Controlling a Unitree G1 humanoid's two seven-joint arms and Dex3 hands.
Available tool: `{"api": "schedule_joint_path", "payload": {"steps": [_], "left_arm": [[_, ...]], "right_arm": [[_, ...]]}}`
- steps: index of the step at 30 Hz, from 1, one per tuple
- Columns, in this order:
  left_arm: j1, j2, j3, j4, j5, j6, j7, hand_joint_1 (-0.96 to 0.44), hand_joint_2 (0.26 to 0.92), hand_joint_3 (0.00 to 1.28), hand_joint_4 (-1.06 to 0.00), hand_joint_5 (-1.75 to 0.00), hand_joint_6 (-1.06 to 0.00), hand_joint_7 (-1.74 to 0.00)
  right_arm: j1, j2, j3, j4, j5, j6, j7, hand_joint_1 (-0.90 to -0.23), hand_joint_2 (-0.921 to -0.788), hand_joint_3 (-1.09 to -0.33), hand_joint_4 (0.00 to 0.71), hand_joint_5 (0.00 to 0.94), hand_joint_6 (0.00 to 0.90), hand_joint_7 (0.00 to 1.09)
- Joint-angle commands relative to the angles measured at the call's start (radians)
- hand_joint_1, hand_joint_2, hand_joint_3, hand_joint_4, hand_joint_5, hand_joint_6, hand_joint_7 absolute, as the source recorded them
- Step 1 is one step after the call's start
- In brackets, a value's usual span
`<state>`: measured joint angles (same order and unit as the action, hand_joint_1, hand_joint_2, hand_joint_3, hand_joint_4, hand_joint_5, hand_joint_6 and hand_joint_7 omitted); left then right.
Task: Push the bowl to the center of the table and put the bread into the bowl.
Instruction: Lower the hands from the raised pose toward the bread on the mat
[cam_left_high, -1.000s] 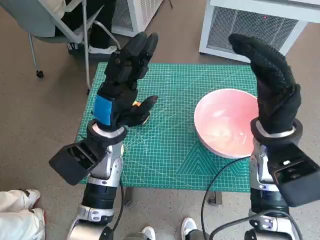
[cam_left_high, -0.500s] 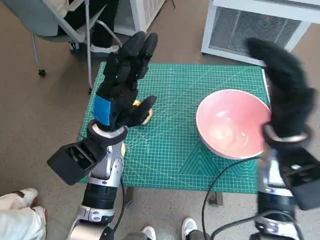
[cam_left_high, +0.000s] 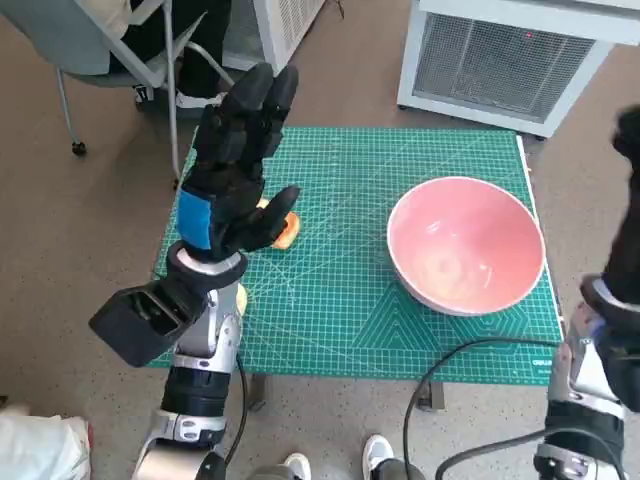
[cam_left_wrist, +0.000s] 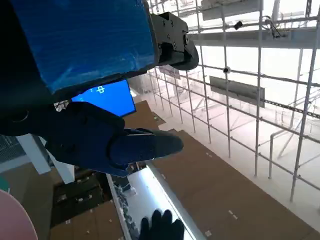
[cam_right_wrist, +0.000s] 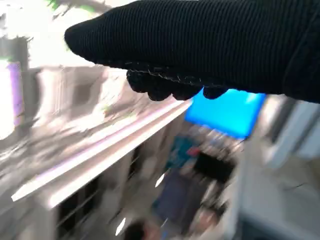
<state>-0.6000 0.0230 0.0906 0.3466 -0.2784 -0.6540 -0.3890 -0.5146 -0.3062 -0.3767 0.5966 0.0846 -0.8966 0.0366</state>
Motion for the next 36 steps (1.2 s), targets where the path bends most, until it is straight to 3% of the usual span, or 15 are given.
{"api": "schedule_joint_path", "payload": {"steps": [1,10,16,28,36], "left_arm": [[0.015,-0.005,0.010,0.005,-0.010,-0.008,0.007,-0.53,0.921,0.36,-0.23,0.00,-0.18,-0.37],[0.023,0.002,0.018,0.002,-0.012,-0.007,0.006,-0.54,0.921,0.35,-0.22,0.00,-0.19,-0.35],[0.028,0.010,0.022,-0.005,-0.009,-0.008,0.005,-0.53,0.921,0.35,-0.22,0.00,-0.21,-0.32],[0.048,0.023,0.033,-0.036,0.000,0.005,0.029,-0.54,0.921,0.33,-0.23,0.00,-0.26,-0.25],[0.066,0.039,0.041,-0.051,0.010,-0.005,0.037,-0.56,0.921,0.32,-0.23,0.00,-0.29,-0.21]], "right_arm": [[0.019,-0.008,-0.022,0.153,0.013,-0.022,-0.024,-0.564,-0.921,-0.812,0.231,0.000,-0.001,0.60],[-0.025,0.016,-0.032,0.407,0.066,-0.031,-0.002,-0.541,-0.921,-0.873,0.213,0.000,-0.001,0.56],[-0.065,0.039,-0.022,0.532,0.071,-0.002,-0.003,-0.534,-0.921,-0.888,0.202,0.000,0.001,0.52],[-0.159,0.093,-0.020,0.664,0.090,0.172,0.001,-0.509,-0.921,-0.887,0.210,0.007,0.026,0.51],[-0.224,0.127,-0.041,0.696,0.113,0.277,0.010,-0.503,-0.921,-0.877,0.213,0.004,0.062,0.47]]}}
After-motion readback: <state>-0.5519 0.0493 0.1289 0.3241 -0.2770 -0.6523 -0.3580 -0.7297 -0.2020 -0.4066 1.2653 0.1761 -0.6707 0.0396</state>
